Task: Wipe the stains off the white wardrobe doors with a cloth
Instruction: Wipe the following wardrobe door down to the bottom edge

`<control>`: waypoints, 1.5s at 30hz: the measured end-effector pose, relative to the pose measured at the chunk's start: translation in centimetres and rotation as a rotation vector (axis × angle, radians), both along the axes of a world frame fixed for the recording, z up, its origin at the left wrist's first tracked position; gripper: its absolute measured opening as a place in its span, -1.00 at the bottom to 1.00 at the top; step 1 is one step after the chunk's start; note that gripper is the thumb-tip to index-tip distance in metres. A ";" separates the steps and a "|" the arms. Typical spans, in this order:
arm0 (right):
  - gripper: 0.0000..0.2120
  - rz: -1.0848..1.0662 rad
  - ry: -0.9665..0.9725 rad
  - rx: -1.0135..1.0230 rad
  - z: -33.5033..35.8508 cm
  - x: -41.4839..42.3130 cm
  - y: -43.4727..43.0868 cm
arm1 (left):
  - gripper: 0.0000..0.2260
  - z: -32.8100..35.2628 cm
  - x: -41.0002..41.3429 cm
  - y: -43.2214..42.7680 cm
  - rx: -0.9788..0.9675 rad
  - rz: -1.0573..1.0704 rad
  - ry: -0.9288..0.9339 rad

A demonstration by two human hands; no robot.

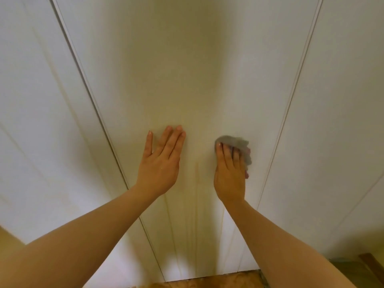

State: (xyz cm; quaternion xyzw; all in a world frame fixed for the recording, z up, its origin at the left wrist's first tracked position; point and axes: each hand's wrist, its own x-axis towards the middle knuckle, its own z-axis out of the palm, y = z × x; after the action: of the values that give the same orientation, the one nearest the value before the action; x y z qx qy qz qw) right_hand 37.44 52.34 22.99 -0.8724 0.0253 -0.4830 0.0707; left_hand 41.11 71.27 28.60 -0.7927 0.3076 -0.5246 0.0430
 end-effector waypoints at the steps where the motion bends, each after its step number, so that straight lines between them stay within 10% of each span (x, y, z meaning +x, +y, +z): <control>1: -0.46 0.015 0.054 -0.019 -2.3 -0.8 0.6 | -0.41 -0.4 0.0 0.6 0.011 0.015 0.007; 14: -0.43 0.101 0.205 -0.168 -6.3 -2.1 4.6 | -0.42 -2.0 -0.6 5.5 -0.002 0.117 0.043; 31: -0.48 0.221 0.042 -0.295 5.3 3.1 12.3 | -0.49 -5.1 -1.2 9.4 -0.042 0.227 0.197; 38: -0.49 0.340 0.241 -0.784 -0.6 1.2 8.2 | -0.46 -4.5 -1.5 9.5 -0.098 0.230 0.187; 45: -0.52 0.288 0.160 -0.634 1.8 2.4 10.9 | -0.41 -5.7 -1.1 9.9 -0.091 0.250 0.189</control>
State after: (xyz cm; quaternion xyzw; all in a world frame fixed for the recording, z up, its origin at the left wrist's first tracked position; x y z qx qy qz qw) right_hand 39.81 63.26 24.81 -0.8807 -0.2438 -0.3818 -0.1383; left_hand 40.00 81.13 22.91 -0.8717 0.1852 -0.4517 0.0426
